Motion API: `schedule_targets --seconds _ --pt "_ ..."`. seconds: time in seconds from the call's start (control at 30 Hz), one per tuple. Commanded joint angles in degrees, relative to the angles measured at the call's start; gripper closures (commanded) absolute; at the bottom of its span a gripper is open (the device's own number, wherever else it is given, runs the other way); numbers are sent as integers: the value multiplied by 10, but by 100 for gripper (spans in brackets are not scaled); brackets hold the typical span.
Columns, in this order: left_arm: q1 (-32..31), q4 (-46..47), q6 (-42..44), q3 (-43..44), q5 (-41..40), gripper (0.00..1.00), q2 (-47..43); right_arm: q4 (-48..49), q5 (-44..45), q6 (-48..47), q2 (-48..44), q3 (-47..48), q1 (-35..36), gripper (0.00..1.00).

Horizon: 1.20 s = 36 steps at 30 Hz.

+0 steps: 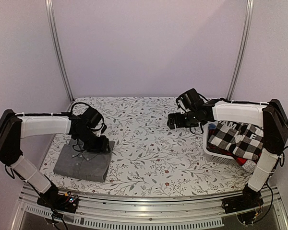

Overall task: Fold and stack the long sleeve shirts
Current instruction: Move the square-folded shirt to the corner of the board.

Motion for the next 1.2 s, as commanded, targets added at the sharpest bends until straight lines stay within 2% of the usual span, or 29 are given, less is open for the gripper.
schedule_targets --seconds 0.0,0.23,0.43,0.8,1.17 --pt "-62 -28 -53 59 -19 44 -8 6 -9 -13 -2 8 -4 1" --pt "-145 -5 -179 50 -24 44 25 -2 -13 -18 -15 8 -4 1" --pt "-153 52 -206 5 -12 44 50 10 -16 -13 -29 -4 -4 1" --pt "-118 66 -183 -67 -32 43 45 66 -12 -4 -81 -47 -4 1" --pt "-24 37 -134 -122 -43 43 -23 66 -8 -4 -84 -48 -4 1"
